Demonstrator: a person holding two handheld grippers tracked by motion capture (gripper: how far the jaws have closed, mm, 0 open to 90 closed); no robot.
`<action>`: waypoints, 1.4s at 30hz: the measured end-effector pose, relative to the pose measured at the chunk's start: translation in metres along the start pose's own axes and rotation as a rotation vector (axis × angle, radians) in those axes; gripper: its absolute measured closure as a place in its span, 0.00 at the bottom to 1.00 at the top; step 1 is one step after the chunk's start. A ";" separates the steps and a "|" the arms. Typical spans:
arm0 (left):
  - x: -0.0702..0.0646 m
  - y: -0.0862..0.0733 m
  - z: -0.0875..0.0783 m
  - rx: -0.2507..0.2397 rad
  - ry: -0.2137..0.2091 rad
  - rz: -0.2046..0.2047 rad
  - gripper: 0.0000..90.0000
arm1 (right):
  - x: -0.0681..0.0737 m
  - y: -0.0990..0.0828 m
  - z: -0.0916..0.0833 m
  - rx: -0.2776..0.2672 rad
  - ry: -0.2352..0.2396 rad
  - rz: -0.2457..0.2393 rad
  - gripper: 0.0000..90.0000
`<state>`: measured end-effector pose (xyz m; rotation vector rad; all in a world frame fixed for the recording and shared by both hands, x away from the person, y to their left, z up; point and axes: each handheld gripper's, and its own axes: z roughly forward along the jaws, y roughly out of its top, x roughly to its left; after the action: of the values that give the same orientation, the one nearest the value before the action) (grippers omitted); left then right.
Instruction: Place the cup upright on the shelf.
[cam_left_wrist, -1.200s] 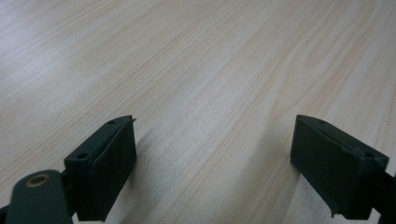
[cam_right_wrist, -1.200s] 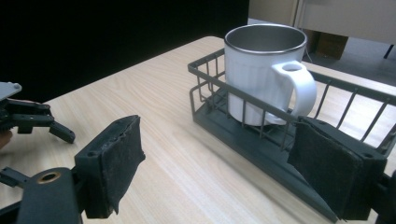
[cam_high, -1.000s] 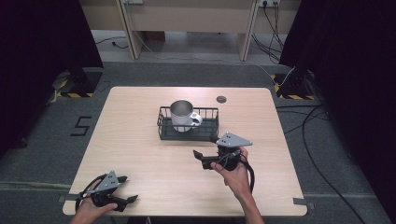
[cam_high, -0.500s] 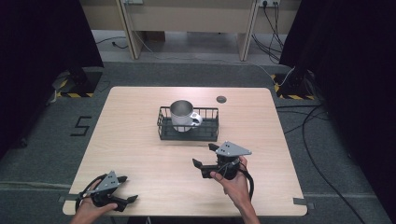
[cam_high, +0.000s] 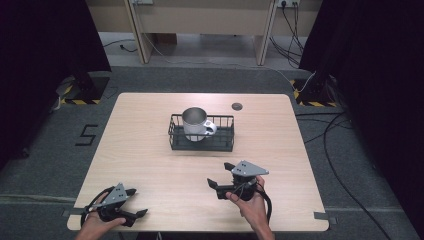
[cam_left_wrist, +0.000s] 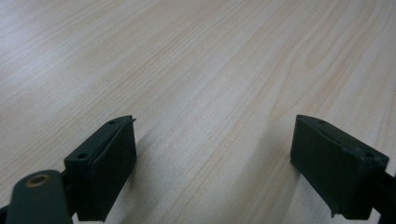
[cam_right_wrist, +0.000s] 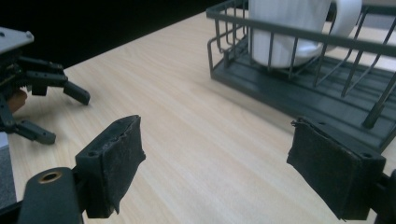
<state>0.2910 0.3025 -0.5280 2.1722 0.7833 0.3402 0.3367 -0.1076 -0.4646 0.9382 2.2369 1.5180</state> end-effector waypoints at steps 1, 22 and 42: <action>0.000 0.000 0.000 0.000 0.000 0.000 0.15 | 0.000 -0.002 0.000 0.006 0.002 0.002 0.19; 0.000 0.000 0.000 0.000 0.000 0.000 0.15 | 0.000 -0.041 -0.015 0.080 -0.016 0.041 0.19; 0.000 0.000 0.000 0.000 0.000 0.001 0.15 | 0.002 -0.059 -0.017 0.156 -0.021 0.043 0.18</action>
<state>0.2909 0.3026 -0.5280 2.1732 0.7819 0.3403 0.3049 -0.1322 -0.5110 1.0476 2.3623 1.3595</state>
